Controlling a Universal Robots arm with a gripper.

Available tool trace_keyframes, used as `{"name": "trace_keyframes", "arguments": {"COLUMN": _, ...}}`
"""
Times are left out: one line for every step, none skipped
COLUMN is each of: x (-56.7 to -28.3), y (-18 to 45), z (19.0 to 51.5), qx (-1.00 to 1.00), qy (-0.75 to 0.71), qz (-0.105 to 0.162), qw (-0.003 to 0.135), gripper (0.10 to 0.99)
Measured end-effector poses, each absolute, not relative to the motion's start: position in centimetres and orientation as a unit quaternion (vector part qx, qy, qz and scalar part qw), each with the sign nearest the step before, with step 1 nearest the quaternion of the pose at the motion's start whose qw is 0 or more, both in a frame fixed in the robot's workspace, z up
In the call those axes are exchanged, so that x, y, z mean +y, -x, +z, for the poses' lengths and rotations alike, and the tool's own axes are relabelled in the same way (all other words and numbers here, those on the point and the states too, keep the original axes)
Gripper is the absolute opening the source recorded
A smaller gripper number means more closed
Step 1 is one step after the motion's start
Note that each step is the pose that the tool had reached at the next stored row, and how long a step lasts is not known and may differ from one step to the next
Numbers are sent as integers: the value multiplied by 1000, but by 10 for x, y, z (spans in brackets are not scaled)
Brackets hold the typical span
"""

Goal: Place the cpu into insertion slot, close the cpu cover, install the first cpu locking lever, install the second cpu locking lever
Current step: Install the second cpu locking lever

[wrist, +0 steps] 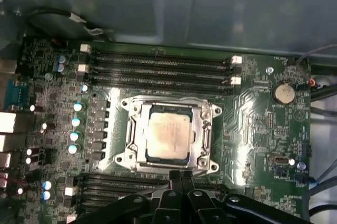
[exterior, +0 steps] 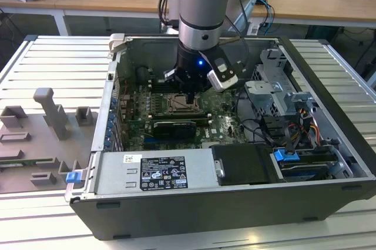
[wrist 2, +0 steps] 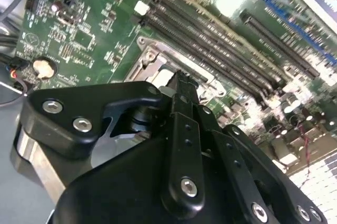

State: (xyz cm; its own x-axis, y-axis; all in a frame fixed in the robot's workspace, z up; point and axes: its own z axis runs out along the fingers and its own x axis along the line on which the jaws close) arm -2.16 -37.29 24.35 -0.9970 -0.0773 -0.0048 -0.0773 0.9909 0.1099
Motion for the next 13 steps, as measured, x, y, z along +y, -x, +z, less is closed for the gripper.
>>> {"name": "trace_keyframes", "arguments": {"x": -375, "y": 22, "z": 243, "qx": 998, "qy": 39, "qz": 56, "qw": 0, "gripper": 106}}
{"name": "trace_keyframes", "arguments": {"x": -376, "y": 23, "z": 243, "qx": 998, "qy": 39, "qz": 57, "qw": 0, "gripper": 106}}
{"name": "trace_keyframes", "arguments": {"x": -377, "y": 25, "z": 242, "qx": 998, "qy": 39, "qz": 58, "qw": 0, "gripper": 106}}
{"name": "trace_keyframes", "arguments": {"x": -377, "y": 27, "z": 242, "qx": 998, "qy": 39, "qz": 58, "qw": 0, "gripper": 106}}
{"name": "trace_keyframes", "arguments": {"x": -377, "y": 31, "z": 242, "qx": 998, "qy": 39, "qz": 58, "qw": 0, "gripper": 106}}
{"name": "trace_keyframes", "arguments": {"x": -377, "y": 32, "z": 241, "qx": 998, "qy": 39, "qz": 58, "qw": 0, "gripper": 106}}
{"name": "trace_keyframes", "arguments": {"x": -377, "y": 33, "z": 241, "qx": 998, "qy": 39, "qz": 58, "qw": 0, "gripper": 106}}
{"name": "trace_keyframes", "arguments": {"x": -377, "y": 36, "z": 240, "qx": 998, "qy": 39, "qz": 58, "qw": 0, "gripper": 106}}
{"name": "trace_keyframes", "arguments": {"x": -377, "y": 39, "z": 238, "qx": 998, "qy": 39, "qz": 58, "qw": 0, "gripper": 106}}
{"name": "trace_keyframes", "arguments": {"x": -377, "y": 46, "z": 236, "qx": 998, "qy": 39, "qz": 58, "qw": 0, "gripper": 106}}
{"name": "trace_keyframes", "arguments": {"x": -377, "y": 51, "z": 233, "qx": 998, "qy": 39, "qz": 58, "qw": 0, "gripper": 106}}
{"name": "trace_keyframes", "arguments": {"x": -377, "y": 55, "z": 231, "qx": 998, "qy": 39, "qz": 58, "qw": 0, "gripper": 106}}
{"name": "trace_keyframes", "arguments": {"x": -377, "y": 60, "z": 227, "qx": 998, "qy": 39, "qz": 58, "qw": 0, "gripper": 106}}
